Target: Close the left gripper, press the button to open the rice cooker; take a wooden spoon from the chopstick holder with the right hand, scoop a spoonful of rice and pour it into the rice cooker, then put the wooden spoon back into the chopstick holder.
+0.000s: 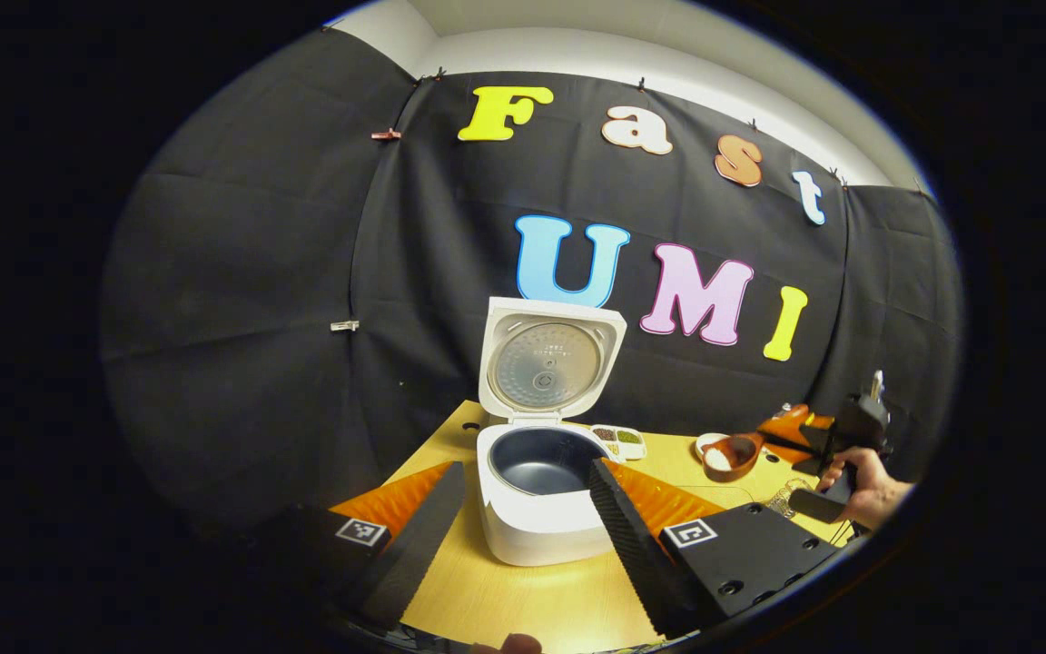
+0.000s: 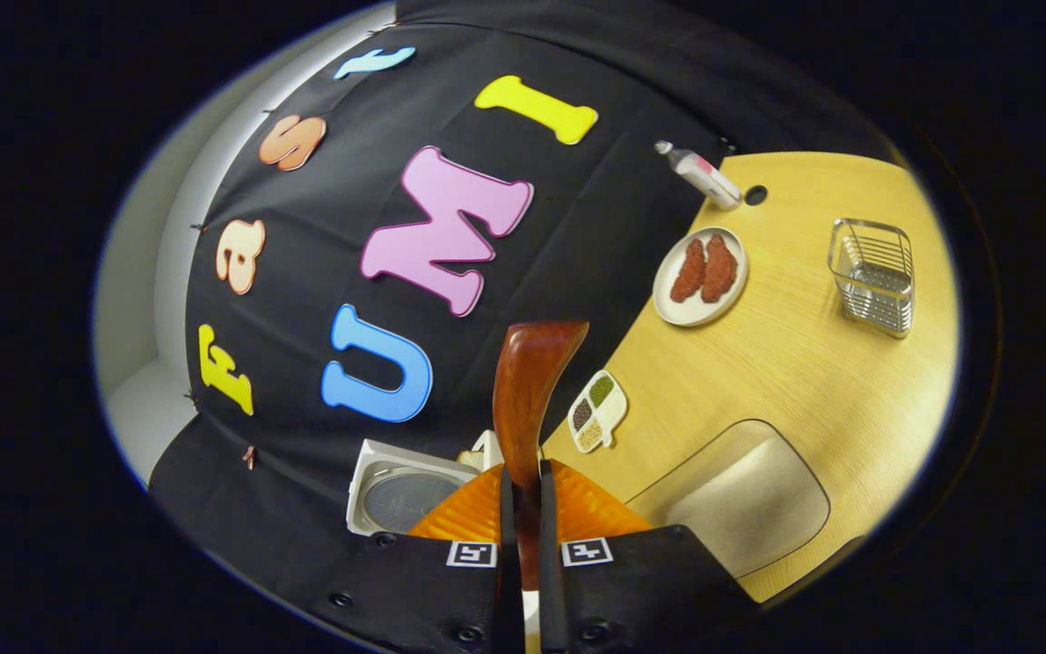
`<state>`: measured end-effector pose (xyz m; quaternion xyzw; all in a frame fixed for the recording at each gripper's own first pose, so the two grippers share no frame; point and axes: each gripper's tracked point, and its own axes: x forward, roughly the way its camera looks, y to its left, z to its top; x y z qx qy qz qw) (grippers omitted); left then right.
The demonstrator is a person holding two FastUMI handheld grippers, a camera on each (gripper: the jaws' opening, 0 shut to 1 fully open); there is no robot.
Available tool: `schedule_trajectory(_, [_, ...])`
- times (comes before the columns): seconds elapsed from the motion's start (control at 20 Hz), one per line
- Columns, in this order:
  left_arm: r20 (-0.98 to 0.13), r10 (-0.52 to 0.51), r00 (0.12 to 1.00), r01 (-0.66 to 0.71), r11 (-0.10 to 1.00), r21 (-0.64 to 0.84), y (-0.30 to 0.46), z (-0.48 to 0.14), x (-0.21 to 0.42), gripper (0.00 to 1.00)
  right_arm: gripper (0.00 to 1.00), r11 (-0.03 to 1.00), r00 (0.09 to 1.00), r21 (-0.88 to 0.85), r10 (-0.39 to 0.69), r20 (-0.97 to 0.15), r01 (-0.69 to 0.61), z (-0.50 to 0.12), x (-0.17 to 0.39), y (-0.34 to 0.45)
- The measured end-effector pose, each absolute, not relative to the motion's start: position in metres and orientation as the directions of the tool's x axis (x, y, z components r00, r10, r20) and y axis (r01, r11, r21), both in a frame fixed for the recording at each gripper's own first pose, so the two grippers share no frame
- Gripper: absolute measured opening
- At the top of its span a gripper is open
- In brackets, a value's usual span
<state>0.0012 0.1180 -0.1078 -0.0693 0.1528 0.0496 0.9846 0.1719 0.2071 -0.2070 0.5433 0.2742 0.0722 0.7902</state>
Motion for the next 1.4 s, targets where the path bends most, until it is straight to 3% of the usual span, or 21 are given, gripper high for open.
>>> schedule_trajectory(0.05, [-0.309,0.069,0.949,-0.113,0.986,-0.126,0.117,-0.109,0.000,0.95,0.16,0.408,0.839,0.898,0.420,-0.345,0.165,-0.192,0.173,0.219])
schedule_trajectory(0.1, [-0.312,0.060,0.948,-0.107,0.985,-0.135,0.116,-0.111,-0.002,0.95,0.11,0.414,0.837,0.897,0.430,-0.340,0.152,-0.179,0.177,0.233])
schedule_trajectory(0.25, [-0.322,0.046,0.946,-0.104,0.981,-0.166,0.112,-0.118,-0.006,0.95,0.11,0.422,0.831,0.901,0.462,-0.311,0.102,-0.149,0.190,0.282])
schedule_trajectory(0.65, [-0.323,0.056,0.945,-0.125,0.973,-0.196,0.129,-0.131,-0.012,0.95,0.11,0.597,0.806,0.802,0.484,-0.340,-0.020,-0.160,0.209,0.406])
schedule_trajectory(1.0, [-0.327,0.043,0.944,-0.107,0.977,-0.183,0.143,-0.146,-0.003,0.95,0.11,0.814,0.791,0.517,0.490,-0.367,-0.265,-0.186,0.213,0.471])
schedule_trajectory(1.4, [-0.343,0.028,0.939,-0.108,0.970,-0.216,0.143,-0.158,-0.001,0.95,0.11,0.841,0.758,0.281,0.540,-0.366,-0.463,-0.199,0.207,0.499])
